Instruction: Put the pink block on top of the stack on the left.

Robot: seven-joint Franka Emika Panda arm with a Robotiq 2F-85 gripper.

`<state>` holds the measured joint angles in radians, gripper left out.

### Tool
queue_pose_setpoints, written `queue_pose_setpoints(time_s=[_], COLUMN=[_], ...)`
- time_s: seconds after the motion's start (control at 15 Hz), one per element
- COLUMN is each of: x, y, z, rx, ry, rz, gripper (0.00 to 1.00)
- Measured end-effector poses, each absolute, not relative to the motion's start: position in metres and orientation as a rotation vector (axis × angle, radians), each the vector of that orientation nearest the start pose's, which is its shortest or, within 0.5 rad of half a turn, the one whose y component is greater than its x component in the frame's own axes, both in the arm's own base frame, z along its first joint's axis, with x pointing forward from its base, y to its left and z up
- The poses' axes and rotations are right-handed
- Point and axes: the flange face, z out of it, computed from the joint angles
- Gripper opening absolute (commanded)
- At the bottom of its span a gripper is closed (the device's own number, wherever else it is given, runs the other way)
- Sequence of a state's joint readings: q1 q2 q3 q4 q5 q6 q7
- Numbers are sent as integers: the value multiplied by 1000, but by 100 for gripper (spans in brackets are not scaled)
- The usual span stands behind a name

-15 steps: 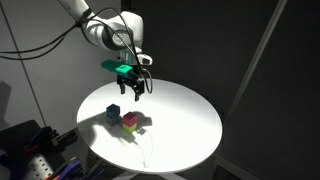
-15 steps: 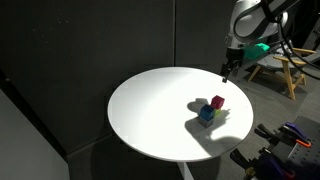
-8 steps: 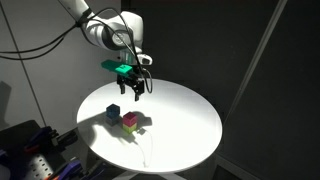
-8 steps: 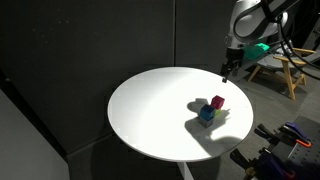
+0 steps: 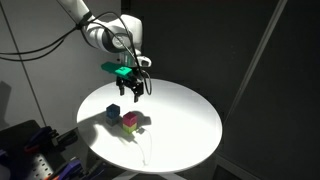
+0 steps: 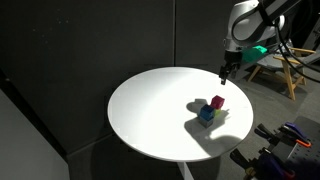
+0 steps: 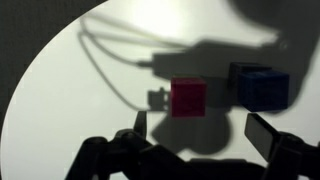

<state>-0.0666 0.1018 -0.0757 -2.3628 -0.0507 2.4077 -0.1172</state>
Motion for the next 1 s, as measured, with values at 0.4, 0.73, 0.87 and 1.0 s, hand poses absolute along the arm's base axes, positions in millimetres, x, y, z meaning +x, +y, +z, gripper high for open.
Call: queue_pose_setpoints(time_s=[0.4,0.73,0.87,1.0], x=[501,504,506,508], y=[-67,-59,-57,-55], z=[264,246,239,232], rx=[-3163,-3138,-3137,-3138], ry=[-13,14,13,6], rz=[61,40,25,5], gripper=[100,100,100,100])
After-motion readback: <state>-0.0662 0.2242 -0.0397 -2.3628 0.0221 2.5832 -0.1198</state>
